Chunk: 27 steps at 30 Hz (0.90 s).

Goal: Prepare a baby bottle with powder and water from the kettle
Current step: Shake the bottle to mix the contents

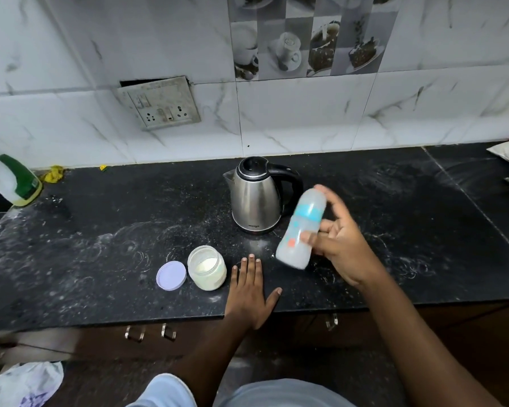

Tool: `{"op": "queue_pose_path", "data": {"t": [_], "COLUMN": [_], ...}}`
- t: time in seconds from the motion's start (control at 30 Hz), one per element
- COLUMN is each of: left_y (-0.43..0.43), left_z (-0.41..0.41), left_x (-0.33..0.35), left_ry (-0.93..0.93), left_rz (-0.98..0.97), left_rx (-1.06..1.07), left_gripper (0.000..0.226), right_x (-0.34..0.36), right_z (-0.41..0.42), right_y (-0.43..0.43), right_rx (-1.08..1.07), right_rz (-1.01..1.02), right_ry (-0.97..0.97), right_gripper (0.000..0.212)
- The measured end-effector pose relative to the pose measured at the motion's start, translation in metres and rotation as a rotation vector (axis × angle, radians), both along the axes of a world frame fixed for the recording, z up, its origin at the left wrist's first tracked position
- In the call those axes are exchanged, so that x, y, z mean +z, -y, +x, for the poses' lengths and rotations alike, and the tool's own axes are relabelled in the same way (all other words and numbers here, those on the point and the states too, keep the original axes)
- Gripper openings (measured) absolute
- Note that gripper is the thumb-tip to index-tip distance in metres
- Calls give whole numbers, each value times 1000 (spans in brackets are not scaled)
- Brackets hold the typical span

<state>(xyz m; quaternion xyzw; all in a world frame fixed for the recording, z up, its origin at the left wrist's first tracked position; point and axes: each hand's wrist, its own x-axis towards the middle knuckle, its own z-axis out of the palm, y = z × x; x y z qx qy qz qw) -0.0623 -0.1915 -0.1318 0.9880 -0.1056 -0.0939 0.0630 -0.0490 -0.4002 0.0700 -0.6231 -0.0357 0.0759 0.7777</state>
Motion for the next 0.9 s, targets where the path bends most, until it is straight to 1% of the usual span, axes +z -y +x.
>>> {"op": "queue_pose_path", "data": {"t": [0.03, 0.07, 0.13, 0.17, 0.2, 0.27, 0.3, 0.37, 0.4, 0.47, 0.5, 0.6, 0.63, 0.7, 0.73, 0.83, 0.87, 0.9], "left_y": [0, 0, 0, 0, 0, 0, 0, -1, -1, -1, -1, -1, -2, -2, -2, -1, -2, -2], "left_z": [0, 0, 0, -1, 0, -1, -1, -1, 0, 1, 1, 0, 0, 0, 0, 0, 0, 0], "left_x": [0, 0, 0, 1, 1, 1, 0, -2, -2, -3, -3, -3, -2, -2, -3, -6, -6, -5], "left_ry": [-3, -6, -4, -4, -4, 0, 4, 8, 8, 16, 21, 25, 26, 28, 28, 33, 40, 42], "left_rz": [0, 2, 5, 0, -9, -22, -24, -29, -30, -38, -44, -47, -49, -57, -61, -76, -78, -76], "left_rx": [-1, -3, -7, -9, -8, -9, -11, -8, -7, -9, -9, -18, -19, -15, -14, -14, -11, -9], "left_gripper": [97, 97, 97, 98, 101, 106, 107, 107, 107, 107, 107, 107, 107, 108, 107, 106, 106, 106], "right_x": [0, 1, 3, 3, 3, 2, 2, 3, 2, 1, 1, 4, 2, -3, -5, -3, -3, -3], "right_z": [1, 2, 1, 0, -1, 1, 1, 1, 0, 1, 1, -3, -4, -4, -3, -6, -6, -6], "right_y": [3, 4, 2, 0, -2, -3, -4, -7, -8, -7, -6, -10, -13, -15, -16, -19, -20, -19], "right_rx": [-79, -96, 58, 100, 60, -92, -95, 36, 49, -66, -85, 71, 37, -138, -165, -8, -54, -144], "right_rz": [44, 53, -26, -47, -29, 66, 71, -1, -9, 50, 71, -1, 22, 131, 152, 64, 88, 142], "right_ry": [-19, -24, -6, 3, 0, -37, -37, -15, -11, -43, -55, -42, -48, -76, -79, -59, -66, -81], "right_gripper": [93, 92, 93, 93, 92, 91, 91, 91, 91, 91, 91, 92, 91, 89, 88, 91, 90, 89]}}
